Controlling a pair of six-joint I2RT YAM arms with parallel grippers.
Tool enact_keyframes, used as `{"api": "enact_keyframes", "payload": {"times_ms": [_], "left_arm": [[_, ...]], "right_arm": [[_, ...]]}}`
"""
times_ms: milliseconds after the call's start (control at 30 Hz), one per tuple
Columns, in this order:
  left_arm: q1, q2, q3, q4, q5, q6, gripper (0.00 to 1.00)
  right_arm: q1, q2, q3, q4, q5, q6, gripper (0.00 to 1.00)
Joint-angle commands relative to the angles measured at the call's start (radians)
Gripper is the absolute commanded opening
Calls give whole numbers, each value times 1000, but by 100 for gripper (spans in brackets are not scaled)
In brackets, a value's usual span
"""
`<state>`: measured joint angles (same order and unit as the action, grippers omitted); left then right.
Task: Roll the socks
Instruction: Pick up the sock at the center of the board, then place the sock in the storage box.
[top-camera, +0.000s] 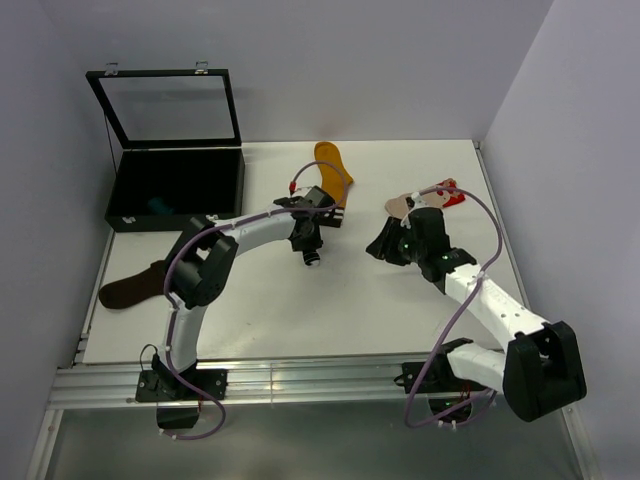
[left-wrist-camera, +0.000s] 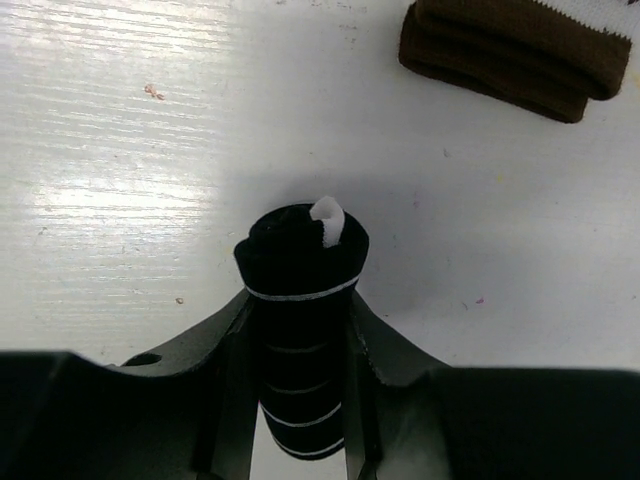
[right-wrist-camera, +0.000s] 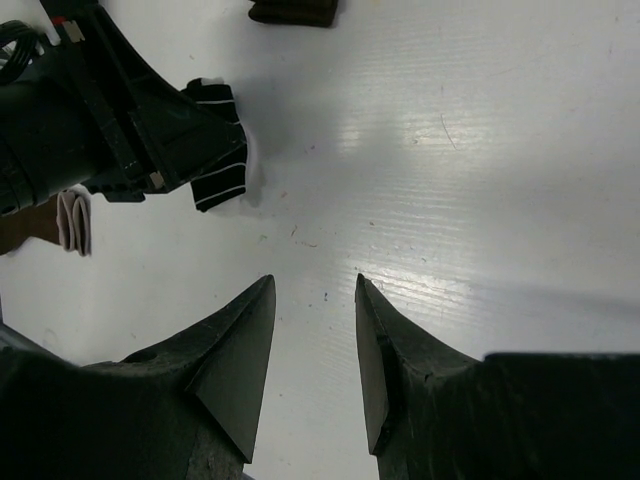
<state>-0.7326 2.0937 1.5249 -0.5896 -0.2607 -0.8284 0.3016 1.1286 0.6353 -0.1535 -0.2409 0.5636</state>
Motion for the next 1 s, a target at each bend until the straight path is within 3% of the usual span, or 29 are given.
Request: {"api": "enact_keyframes", "payload": {"times_ms": [0,267,500,800,967], "left_arm": [[16,37,-66,-171,-98,40,6],[84,-159,-49,-170,-106,78,4],[209,-286,35,-194,-167,196,5],[427,-316,110,-70,-212,417,5],[551,-255,179,-81,-201,378,6]], "right_arm": [[-13,-62,23,-11,-14,-36,45],[-18,-168,55,-58,-9,-96,45],[-18,-268,43,-80,15,-116,50],[-18,-391,-11,-54,58,-123,51],[-16,-408,-23,-66,91,-125,52]]}}
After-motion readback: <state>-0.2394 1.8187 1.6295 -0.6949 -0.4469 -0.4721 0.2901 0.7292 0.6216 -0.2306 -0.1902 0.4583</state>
